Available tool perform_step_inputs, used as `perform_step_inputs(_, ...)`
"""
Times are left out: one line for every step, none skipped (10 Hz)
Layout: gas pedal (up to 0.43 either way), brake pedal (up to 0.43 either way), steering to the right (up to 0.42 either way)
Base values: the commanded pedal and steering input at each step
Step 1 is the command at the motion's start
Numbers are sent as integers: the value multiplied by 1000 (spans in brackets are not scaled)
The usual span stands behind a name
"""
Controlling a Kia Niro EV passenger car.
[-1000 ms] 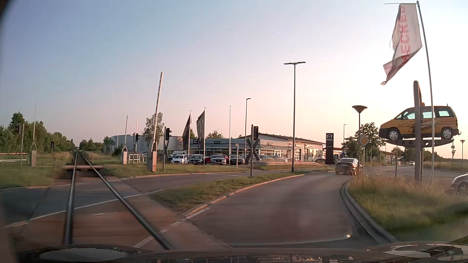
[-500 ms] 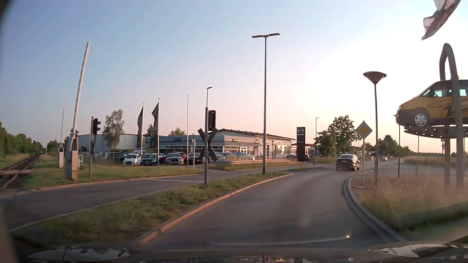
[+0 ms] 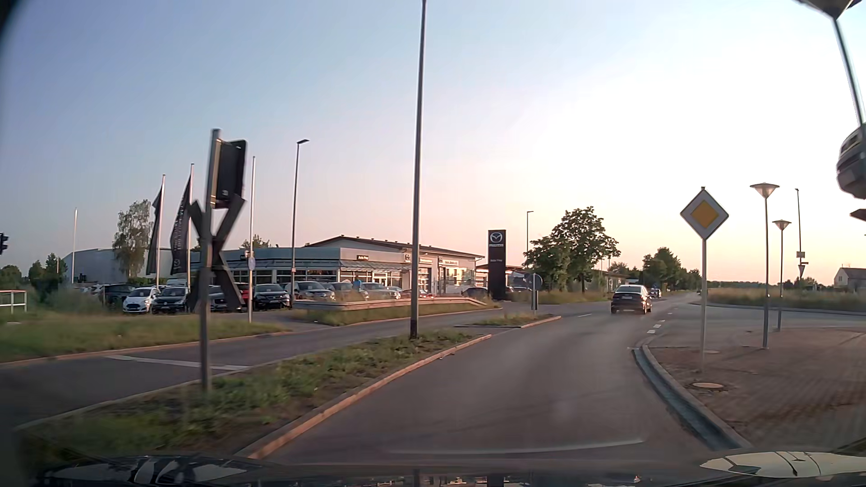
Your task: Follow the waypoints while adhering to traffic rules and regulations
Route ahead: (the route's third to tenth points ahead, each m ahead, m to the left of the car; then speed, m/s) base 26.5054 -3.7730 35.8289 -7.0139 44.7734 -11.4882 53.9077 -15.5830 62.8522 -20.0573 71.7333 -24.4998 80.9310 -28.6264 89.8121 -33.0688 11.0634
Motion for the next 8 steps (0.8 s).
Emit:
perform_step_inputs(177, 18, 106)
perform_step_inputs(177, 18, 105)
perform_step_inputs(177, 18, 103)
perform_step_inputs(177, 18, 99)
perform_step_inputs(177, 18, 95)
perform_step_inputs(189, 18, 95)
perform_step_inputs(189, 18, 95)
perform_step_inputs(189, 12, 96)
